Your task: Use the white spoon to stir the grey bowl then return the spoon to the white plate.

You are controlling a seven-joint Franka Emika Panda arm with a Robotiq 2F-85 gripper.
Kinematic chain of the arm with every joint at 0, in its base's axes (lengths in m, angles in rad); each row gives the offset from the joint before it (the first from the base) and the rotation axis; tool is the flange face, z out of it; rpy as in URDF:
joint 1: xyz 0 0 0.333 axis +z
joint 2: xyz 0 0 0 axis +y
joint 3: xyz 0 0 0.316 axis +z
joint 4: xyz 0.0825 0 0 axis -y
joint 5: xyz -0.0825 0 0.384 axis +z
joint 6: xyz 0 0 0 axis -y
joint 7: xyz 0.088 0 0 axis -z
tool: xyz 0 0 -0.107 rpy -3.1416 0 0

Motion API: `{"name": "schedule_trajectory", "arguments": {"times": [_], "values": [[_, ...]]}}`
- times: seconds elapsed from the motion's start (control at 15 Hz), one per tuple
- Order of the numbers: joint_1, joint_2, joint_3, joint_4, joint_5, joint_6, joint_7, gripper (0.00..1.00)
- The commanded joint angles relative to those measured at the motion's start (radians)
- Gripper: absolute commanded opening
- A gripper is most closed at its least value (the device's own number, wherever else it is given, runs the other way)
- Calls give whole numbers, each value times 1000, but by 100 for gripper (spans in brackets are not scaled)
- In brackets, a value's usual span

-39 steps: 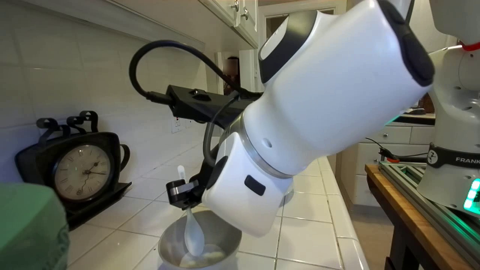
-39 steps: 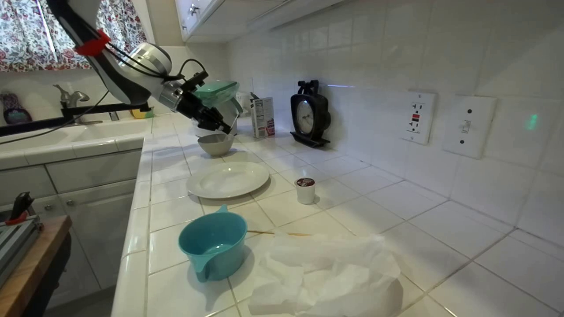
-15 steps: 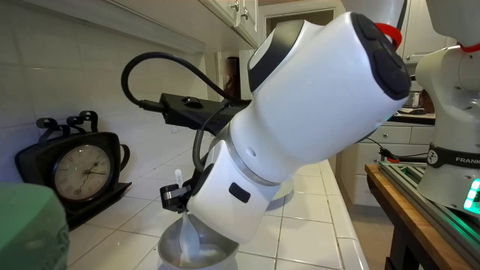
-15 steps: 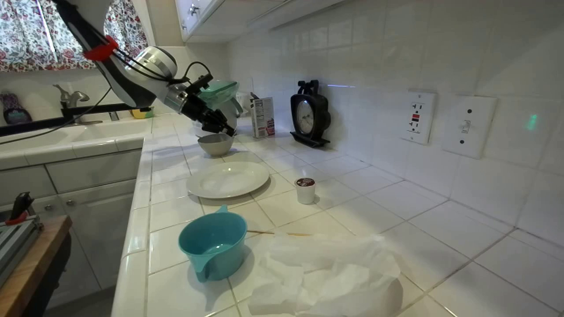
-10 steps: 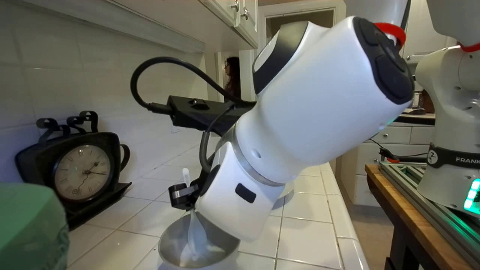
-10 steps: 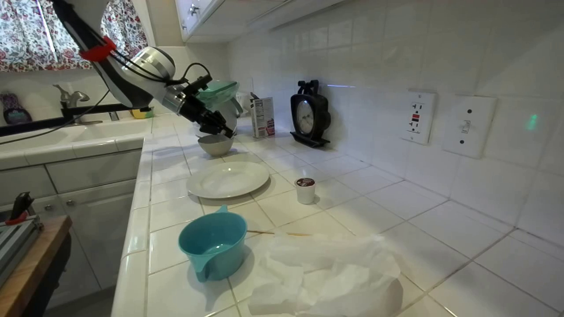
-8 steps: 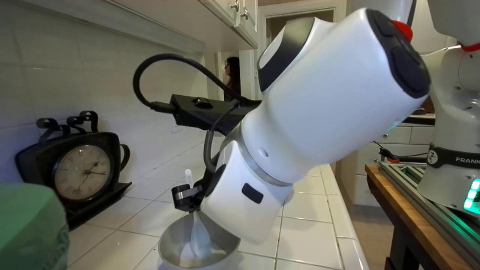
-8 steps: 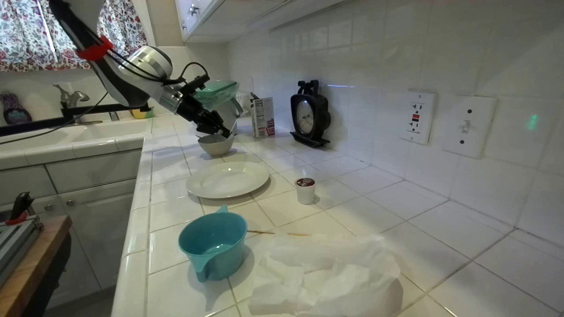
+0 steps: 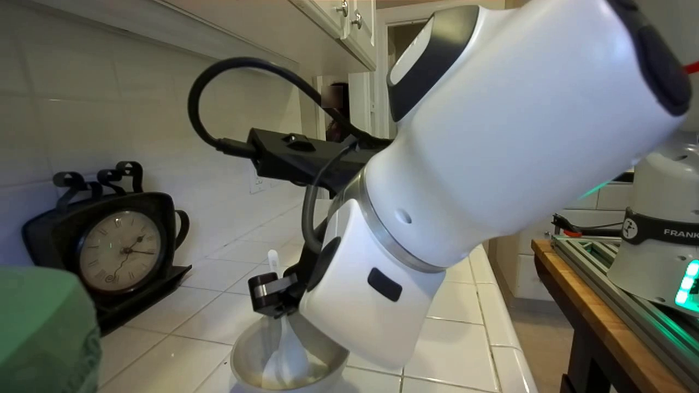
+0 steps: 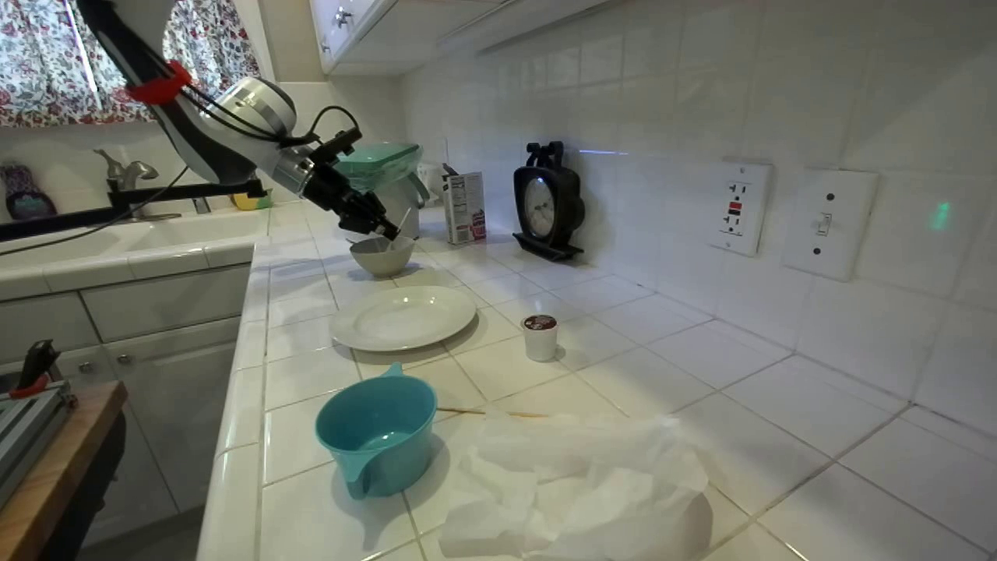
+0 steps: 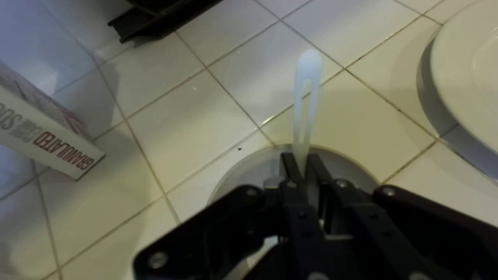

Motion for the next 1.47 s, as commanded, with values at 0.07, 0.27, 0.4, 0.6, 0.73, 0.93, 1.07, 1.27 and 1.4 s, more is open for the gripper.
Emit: {"name": "schedule_trajectory", "arguments": {"times": [0.07, 0.27, 0.4, 0.6, 0.73, 0.93, 1.07, 1.27, 1.4], "values": [[12, 41, -9, 60, -7, -16, -3, 3], [8, 53, -26, 79, -7, -30, -4, 3], [5, 48, -38, 70, -7, -43, -3, 3], [1, 29, -36, 41, 8, -65, -11, 3], [0, 12, -26, 20, 20, -69, -16, 3], [5, -1, -4, 9, 39, -66, -17, 3], [10, -6, 10, 10, 50, -64, -20, 3], [19, 5, 17, 28, 38, -64, -16, 3], [22, 25, 12, 48, 25, -64, -8, 3]]}}
